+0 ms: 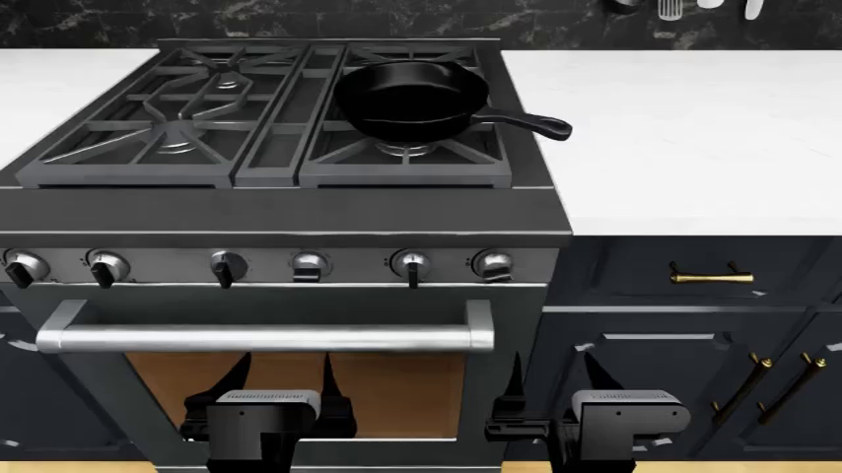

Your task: Turn off the front right burner of the stove.

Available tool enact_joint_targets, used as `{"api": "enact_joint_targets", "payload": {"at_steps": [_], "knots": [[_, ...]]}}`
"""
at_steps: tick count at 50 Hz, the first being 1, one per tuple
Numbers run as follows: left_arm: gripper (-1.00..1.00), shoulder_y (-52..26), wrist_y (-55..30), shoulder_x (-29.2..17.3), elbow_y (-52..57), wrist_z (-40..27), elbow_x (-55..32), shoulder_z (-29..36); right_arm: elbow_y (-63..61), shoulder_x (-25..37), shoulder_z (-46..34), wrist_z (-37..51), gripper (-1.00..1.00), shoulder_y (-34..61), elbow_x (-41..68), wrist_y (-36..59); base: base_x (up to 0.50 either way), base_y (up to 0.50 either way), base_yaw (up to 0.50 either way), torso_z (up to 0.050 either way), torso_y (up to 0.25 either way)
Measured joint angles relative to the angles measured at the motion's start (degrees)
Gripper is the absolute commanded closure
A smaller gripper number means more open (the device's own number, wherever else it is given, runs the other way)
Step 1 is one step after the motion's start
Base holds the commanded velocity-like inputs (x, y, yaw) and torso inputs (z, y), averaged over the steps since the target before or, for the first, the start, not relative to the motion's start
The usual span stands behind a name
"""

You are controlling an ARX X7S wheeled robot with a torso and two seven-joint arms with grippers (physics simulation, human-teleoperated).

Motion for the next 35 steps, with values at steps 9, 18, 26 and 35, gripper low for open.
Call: {"api": "enact_joint_targets", "payload": {"at_steps": [9, 18, 26, 35], "knots": [[-1.0, 0.08, -0.18, -0.98, -0.19, -0.9, -0.87, 1.21, -0.49, 0.85, -1.03, 1.11, -1.0, 0.15, 1.49, 0.91, 0.0, 0.0, 0.0, 0.0, 0.0], [-1.0, -0.16, -0.59, -2.04, -1.59, -2.39, -1.52, 2.45, -4.55, 1.93, -2.47, 2.74, -1.0, 0.45, 3.35, 4.79, 0.0, 0.0, 0.0, 0.0, 0.0], [-1.0, -0.91, -0.66, -2.69, -3.49, -4.08, -2.33, 2.88, -10.32, 3.38, -4.9, 4.34, -1.0, 1.21, 2.76, 11.11, 0.0, 0.0, 0.0, 0.0, 0.0], [-1.0, -1.57, -1.13, -3.34, -4.78, -5.28, -3.52, 3.39, -16.14, 6.11, -9.1, 5.18, -1.0, 3.79, -1.3, 19.28, 0.0, 0.0, 0.0, 0.0, 0.0]]}}
